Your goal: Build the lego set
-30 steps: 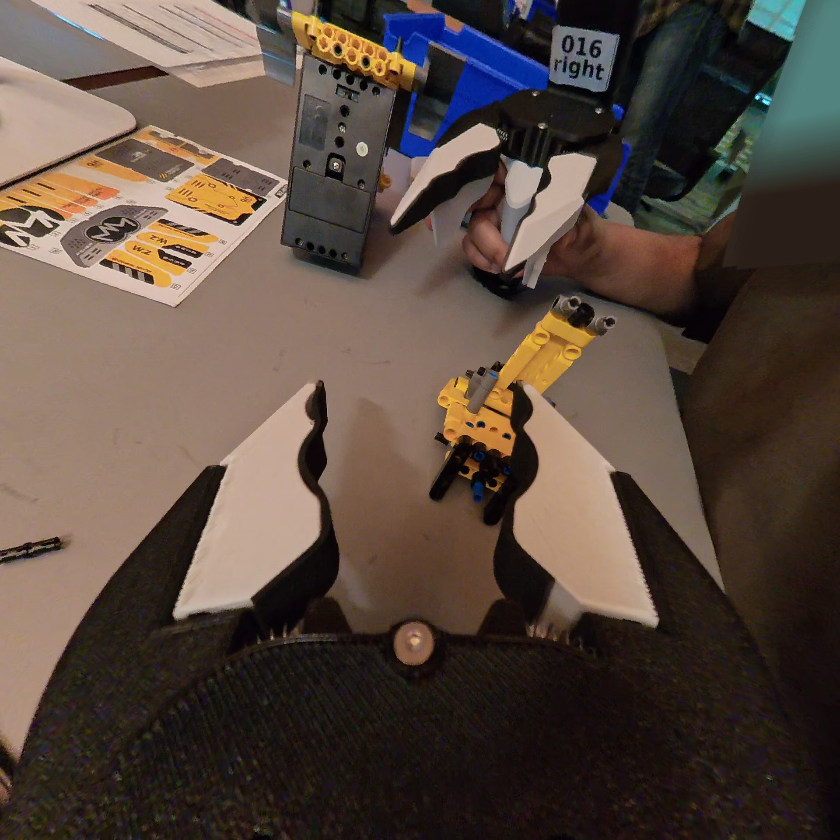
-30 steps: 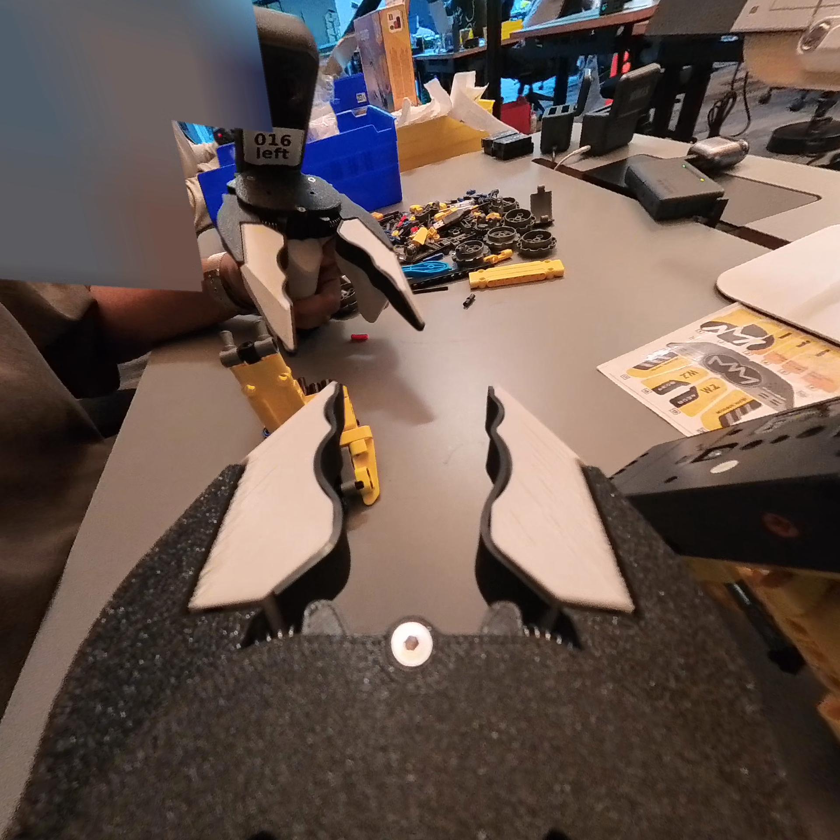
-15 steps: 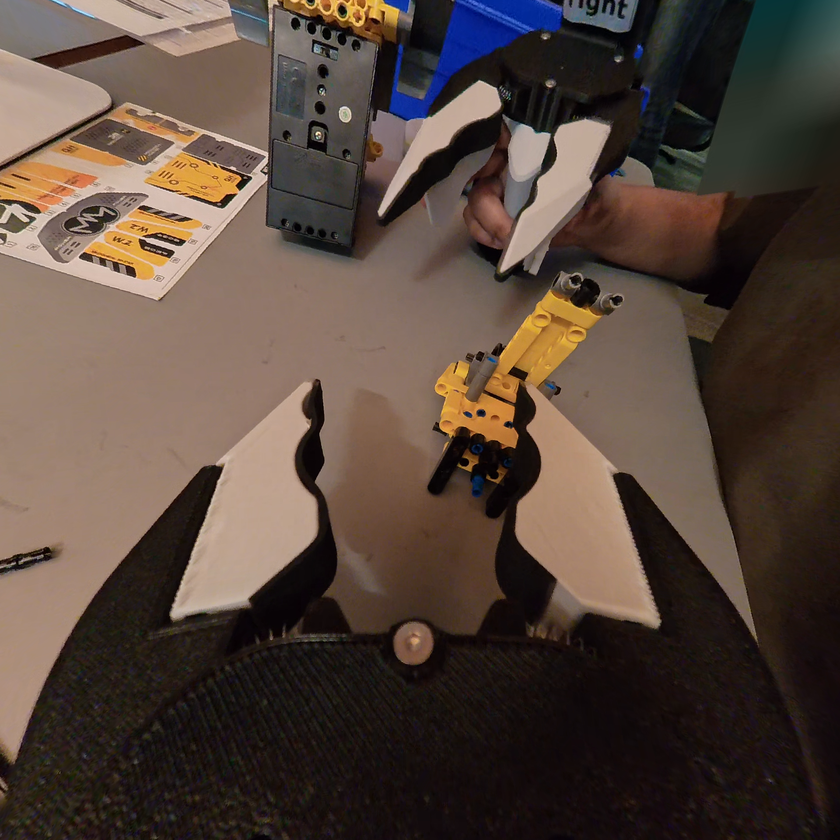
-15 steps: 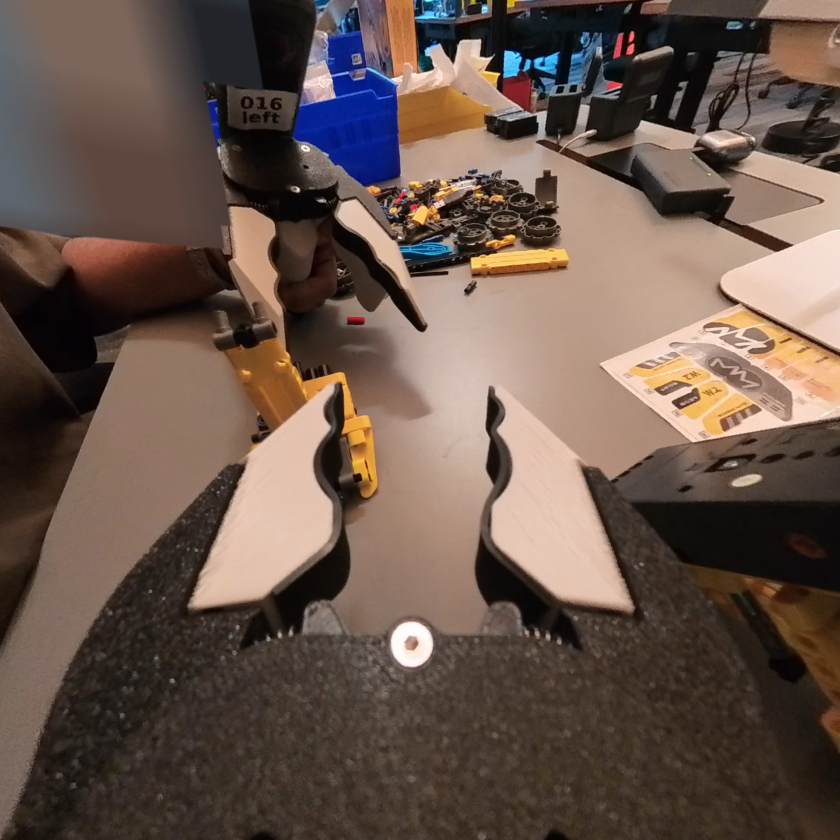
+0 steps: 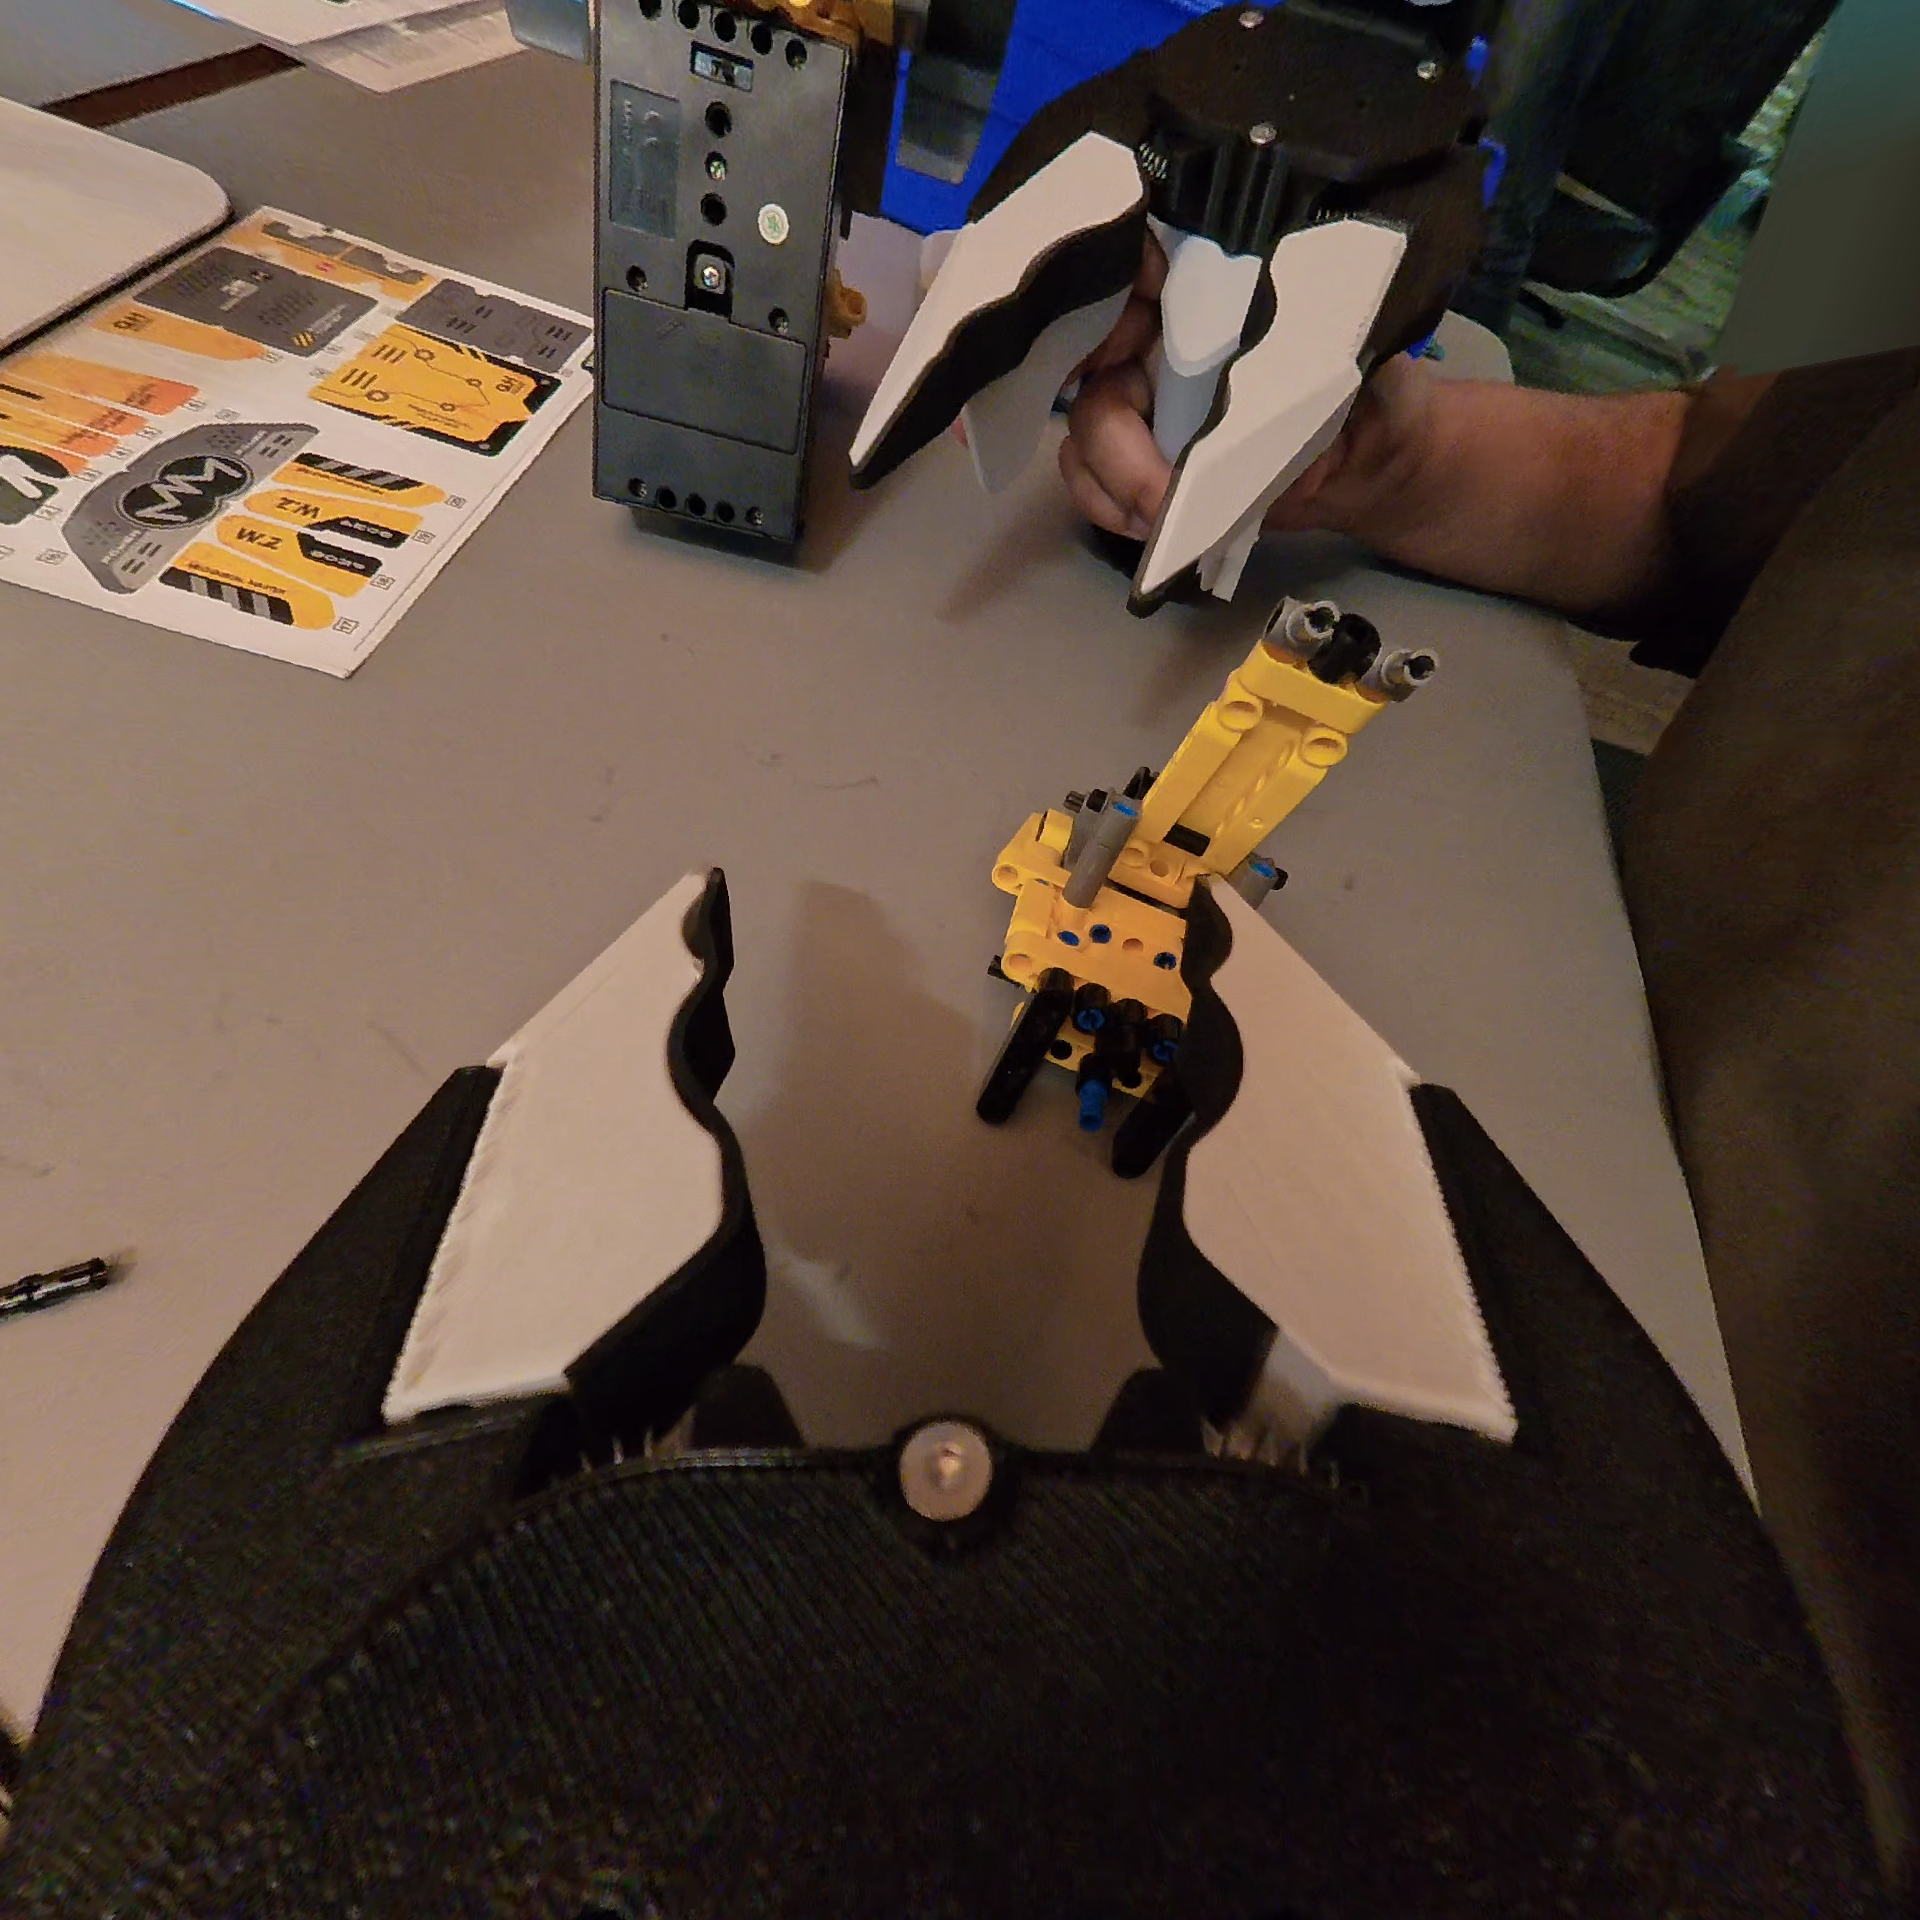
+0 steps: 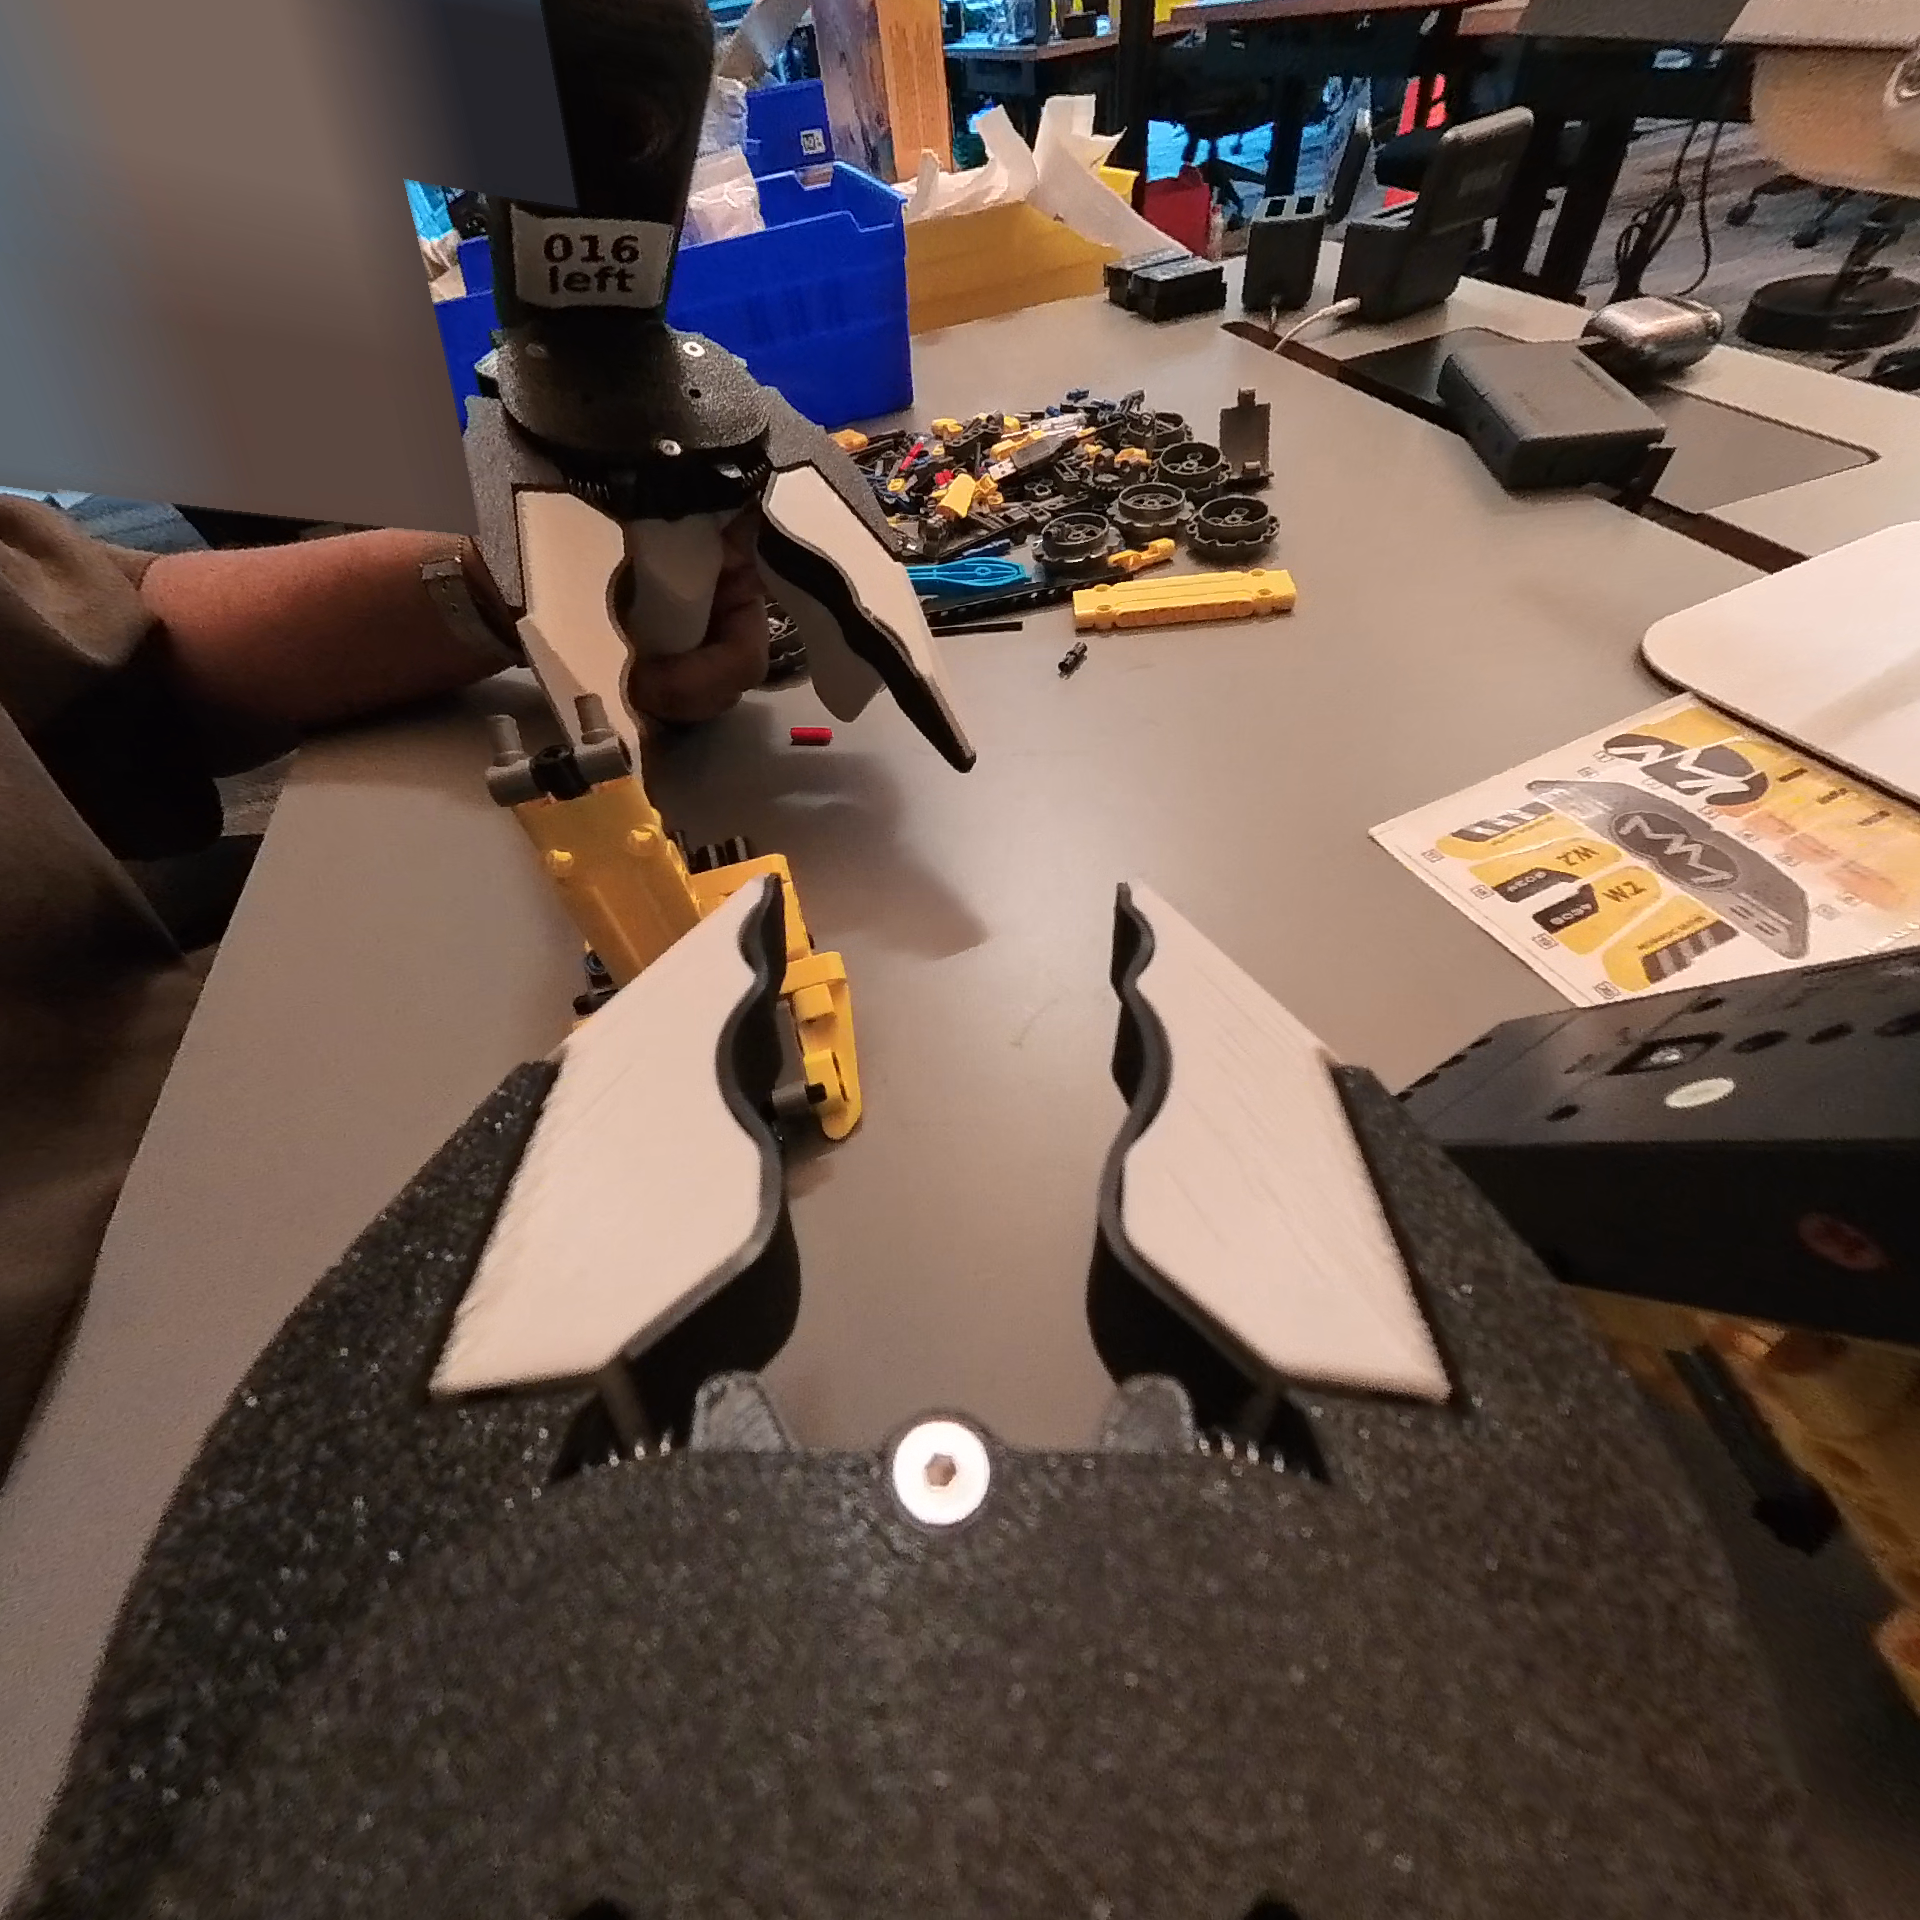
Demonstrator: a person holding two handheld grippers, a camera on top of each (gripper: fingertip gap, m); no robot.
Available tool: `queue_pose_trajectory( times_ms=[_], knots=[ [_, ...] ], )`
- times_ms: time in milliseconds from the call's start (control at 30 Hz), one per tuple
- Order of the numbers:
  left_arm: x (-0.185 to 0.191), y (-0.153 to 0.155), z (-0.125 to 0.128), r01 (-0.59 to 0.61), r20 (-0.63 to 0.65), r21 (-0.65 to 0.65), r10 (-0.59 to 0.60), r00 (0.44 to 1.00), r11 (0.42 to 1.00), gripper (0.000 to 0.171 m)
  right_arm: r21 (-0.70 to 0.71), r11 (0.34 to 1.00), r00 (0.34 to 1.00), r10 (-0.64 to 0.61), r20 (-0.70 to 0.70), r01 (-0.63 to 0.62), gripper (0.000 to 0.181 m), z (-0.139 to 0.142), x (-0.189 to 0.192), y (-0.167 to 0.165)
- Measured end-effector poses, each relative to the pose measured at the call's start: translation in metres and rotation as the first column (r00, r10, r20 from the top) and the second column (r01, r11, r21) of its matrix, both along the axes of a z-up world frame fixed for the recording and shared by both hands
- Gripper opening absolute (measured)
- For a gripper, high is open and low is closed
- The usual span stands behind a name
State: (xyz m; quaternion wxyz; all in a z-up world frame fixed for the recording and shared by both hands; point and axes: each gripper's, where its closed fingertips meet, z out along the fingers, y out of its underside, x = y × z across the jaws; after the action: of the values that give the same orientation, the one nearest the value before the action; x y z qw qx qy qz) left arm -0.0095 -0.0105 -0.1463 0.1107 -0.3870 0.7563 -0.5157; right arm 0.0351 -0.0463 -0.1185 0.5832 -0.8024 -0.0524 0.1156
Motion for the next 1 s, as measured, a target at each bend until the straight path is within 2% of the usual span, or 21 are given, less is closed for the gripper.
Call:
queue_pose_trajectory(
  times_ms=[1000],
  knots=[
    [-0.0012,-0.0025,-0.0020,0.009,0.004,0.027,-0.009,1.000,1.000,0.085,-0.007,1.000,1.000,0.000,0.004,0.000,0.063,-0.0012,-0.0003,0.0004]
  ],
)
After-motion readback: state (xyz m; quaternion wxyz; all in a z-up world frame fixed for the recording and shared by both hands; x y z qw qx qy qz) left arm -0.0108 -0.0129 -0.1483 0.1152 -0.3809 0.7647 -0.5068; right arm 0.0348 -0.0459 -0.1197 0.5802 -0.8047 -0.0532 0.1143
